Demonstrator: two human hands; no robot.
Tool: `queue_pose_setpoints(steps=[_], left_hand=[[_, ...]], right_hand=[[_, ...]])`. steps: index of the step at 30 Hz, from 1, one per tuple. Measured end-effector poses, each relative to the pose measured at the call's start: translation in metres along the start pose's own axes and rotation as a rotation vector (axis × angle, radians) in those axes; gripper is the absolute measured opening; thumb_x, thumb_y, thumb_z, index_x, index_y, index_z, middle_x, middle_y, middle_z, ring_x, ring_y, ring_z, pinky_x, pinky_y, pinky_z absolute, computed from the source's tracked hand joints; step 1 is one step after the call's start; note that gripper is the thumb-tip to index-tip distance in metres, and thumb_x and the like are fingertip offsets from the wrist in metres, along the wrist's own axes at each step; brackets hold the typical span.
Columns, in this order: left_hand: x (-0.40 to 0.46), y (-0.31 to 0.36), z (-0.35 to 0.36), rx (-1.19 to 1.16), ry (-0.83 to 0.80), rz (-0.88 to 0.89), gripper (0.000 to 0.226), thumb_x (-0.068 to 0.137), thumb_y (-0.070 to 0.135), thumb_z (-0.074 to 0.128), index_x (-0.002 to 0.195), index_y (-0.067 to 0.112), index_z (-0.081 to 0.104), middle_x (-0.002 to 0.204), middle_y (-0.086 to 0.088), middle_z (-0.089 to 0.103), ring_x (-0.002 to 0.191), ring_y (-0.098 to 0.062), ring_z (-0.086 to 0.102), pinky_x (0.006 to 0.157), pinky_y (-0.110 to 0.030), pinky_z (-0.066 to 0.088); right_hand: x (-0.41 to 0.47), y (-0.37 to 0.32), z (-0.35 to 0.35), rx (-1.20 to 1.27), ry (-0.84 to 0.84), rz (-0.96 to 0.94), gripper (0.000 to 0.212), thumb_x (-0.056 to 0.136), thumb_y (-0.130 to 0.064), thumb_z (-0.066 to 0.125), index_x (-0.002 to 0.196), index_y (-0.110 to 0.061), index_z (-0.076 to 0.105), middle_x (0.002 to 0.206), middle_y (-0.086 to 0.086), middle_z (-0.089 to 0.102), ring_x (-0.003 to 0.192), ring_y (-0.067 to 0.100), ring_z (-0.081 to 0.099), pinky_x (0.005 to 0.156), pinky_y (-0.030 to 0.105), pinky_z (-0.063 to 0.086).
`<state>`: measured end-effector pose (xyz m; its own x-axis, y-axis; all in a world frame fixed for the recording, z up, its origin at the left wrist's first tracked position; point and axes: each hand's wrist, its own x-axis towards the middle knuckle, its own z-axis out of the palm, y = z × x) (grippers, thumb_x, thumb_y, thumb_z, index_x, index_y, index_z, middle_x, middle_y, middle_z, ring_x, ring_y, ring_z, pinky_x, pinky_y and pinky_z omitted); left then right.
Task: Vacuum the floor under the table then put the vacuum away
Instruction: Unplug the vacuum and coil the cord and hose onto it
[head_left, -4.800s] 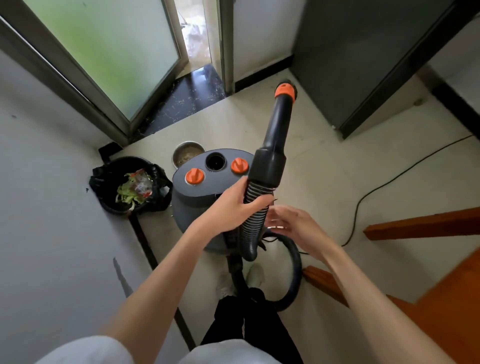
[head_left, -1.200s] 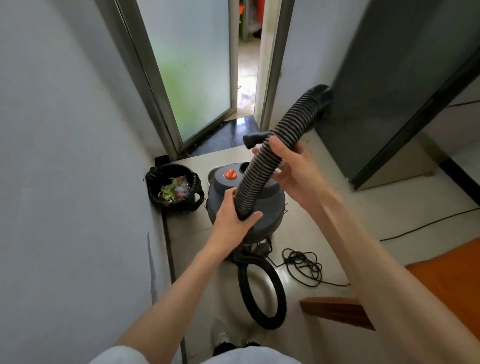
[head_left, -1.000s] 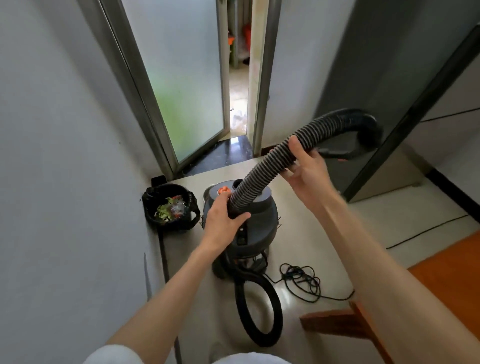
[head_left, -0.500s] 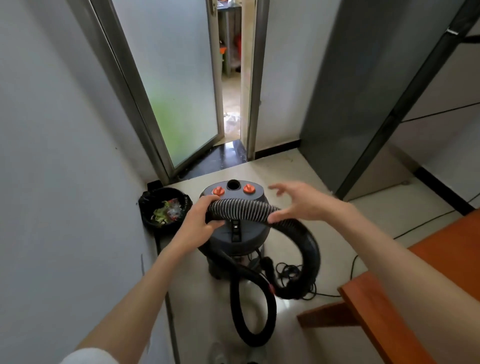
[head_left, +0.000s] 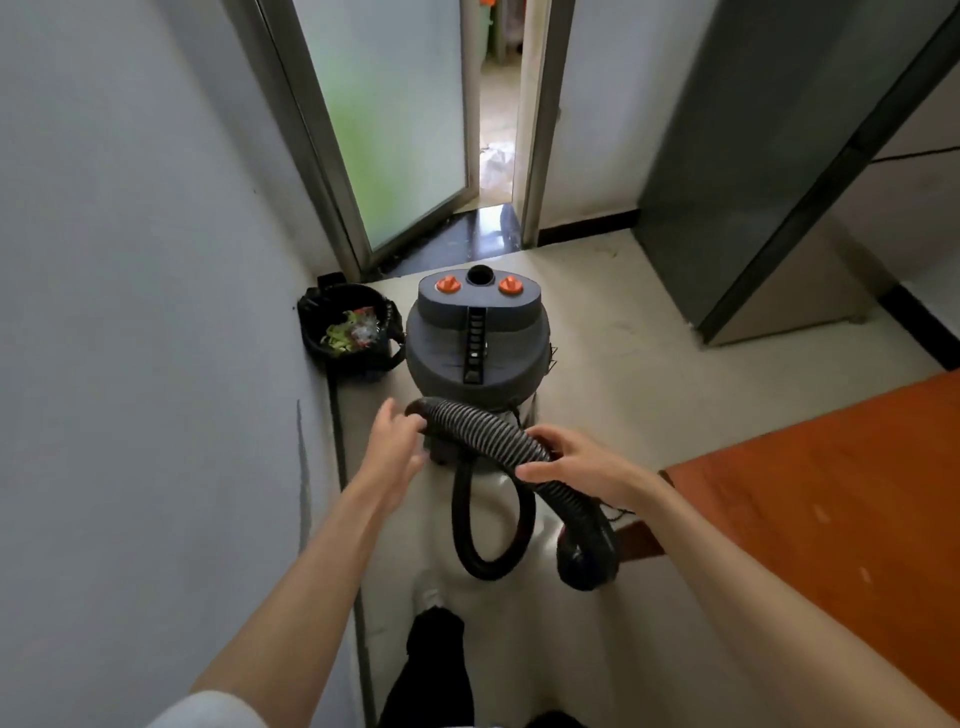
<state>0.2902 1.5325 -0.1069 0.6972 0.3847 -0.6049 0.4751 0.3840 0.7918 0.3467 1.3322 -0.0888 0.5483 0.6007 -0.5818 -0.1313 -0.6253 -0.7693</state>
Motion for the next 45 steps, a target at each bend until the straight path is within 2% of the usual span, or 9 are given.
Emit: queue_pose_setpoints(steps=[3, 7, 11, 16, 22, 27, 31, 38, 45], left_hand=[[-0.026, -0.029, 0.024, -0.382, -0.180, -0.373, 0.049, 0.098, 0.040, 0.041, 0.130, 0.003, 0.041, 0.124, -0.021, 0.053, 0.120, -0.036, 0.049, 0.095, -0.047, 0.045], [-0.058, -0.077, 0.053, -0.350, -0.198, -0.382, 0.036, 0.098, 0.026, 0.046, 0.124, 0.001, 0.045, 0.091, -0.015, 0.059, 0.080, -0.028, 0.061, 0.062, -0.041, 0.055], [-0.102, -0.120, 0.054, -0.145, -0.249, -0.301, 0.022, 0.097, 0.013, 0.047, 0.119, 0.010, 0.047, 0.089, -0.008, 0.054, 0.078, -0.020, 0.054, 0.081, -0.040, 0.051], [-0.155, -0.169, 0.030, 0.117, -0.254, -0.230, 0.048, 0.088, 0.007, 0.061, 0.130, 0.014, 0.039, 0.101, -0.011, 0.054, 0.076, -0.018, 0.057, 0.066, -0.030, 0.054], [-0.220, -0.196, -0.010, 0.586, -0.227, 0.008, 0.048, 0.081, 0.019, 0.071, 0.118, 0.019, 0.040, 0.101, -0.003, 0.057, 0.068, -0.012, 0.062, 0.058, -0.020, 0.053], [-0.250, -0.196, -0.040, 0.824, -0.219, 0.157, 0.041, 0.079, 0.016, 0.069, 0.114, 0.021, 0.049, 0.090, 0.003, 0.055, 0.075, -0.008, 0.056, 0.063, -0.023, 0.047], [-0.256, -0.181, -0.049, 0.873, -0.192, 0.254, 0.039, 0.077, 0.012, 0.068, 0.110, 0.026, 0.051, 0.085, 0.009, 0.054, 0.074, -0.006, 0.053, 0.061, -0.018, 0.040], [-0.237, -0.128, -0.034, 1.057, -0.068, 0.505, 0.052, 0.079, 0.010, 0.067, 0.126, 0.025, 0.049, 0.100, 0.009, 0.051, 0.096, -0.013, 0.053, 0.087, -0.036, 0.049], [-0.177, -0.073, -0.016, 1.148, -0.056, 0.652, 0.047, 0.080, 0.011, 0.068, 0.122, 0.022, 0.050, 0.107, 0.007, 0.052, 0.102, -0.013, 0.052, 0.091, -0.036, 0.047]], right_hand=[[-0.028, 0.038, 0.024, 0.089, -0.008, -0.002, 0.038, 0.087, -0.020, 0.066, 0.121, -0.020, 0.050, 0.108, -0.004, 0.059, 0.099, 0.012, 0.058, 0.085, 0.023, 0.048], [-0.069, 0.093, 0.048, 0.221, -0.033, 0.079, 0.033, 0.088, -0.018, 0.065, 0.119, -0.019, 0.052, 0.111, -0.004, 0.060, 0.106, 0.013, 0.057, 0.098, 0.032, 0.046], [-0.097, 0.133, 0.061, 0.144, -0.060, 0.114, 0.029, 0.094, -0.024, 0.056, 0.122, -0.016, 0.059, 0.120, 0.000, 0.063, 0.112, 0.013, 0.058, 0.102, 0.038, 0.045], [-0.109, 0.146, 0.066, 0.013, 0.275, 0.099, 0.044, 0.096, -0.023, 0.054, 0.138, -0.016, 0.043, 0.136, 0.007, 0.052, 0.116, 0.017, 0.053, 0.098, 0.034, 0.046], [-0.118, 0.143, 0.094, -0.472, 0.264, -0.077, 0.082, 0.089, -0.020, 0.064, 0.151, -0.031, 0.013, 0.157, 0.002, 0.019, 0.144, 0.023, 0.019, 0.115, 0.047, 0.025], [-0.124, 0.127, 0.118, -0.726, 0.106, -0.229, 0.057, 0.082, -0.022, 0.071, 0.133, -0.020, 0.045, 0.136, 0.005, 0.047, 0.130, 0.026, 0.040, 0.109, 0.046, 0.035], [-0.142, 0.116, 0.112, -0.716, 0.138, -0.278, 0.042, 0.078, -0.024, 0.074, 0.112, -0.016, 0.050, 0.098, -0.003, 0.058, 0.096, 0.015, 0.058, 0.077, 0.027, 0.050], [-0.158, 0.106, 0.093, -0.540, 0.339, -0.318, 0.039, 0.078, -0.028, 0.075, 0.106, -0.016, 0.050, 0.091, -0.002, 0.058, 0.084, 0.014, 0.060, 0.062, 0.018, 0.045], [-0.128, 0.085, 0.064, -0.278, 0.370, -0.379, 0.056, 0.075, -0.037, 0.076, 0.120, -0.016, 0.050, 0.106, -0.002, 0.058, 0.096, 0.011, 0.056, 0.078, 0.021, 0.049]])
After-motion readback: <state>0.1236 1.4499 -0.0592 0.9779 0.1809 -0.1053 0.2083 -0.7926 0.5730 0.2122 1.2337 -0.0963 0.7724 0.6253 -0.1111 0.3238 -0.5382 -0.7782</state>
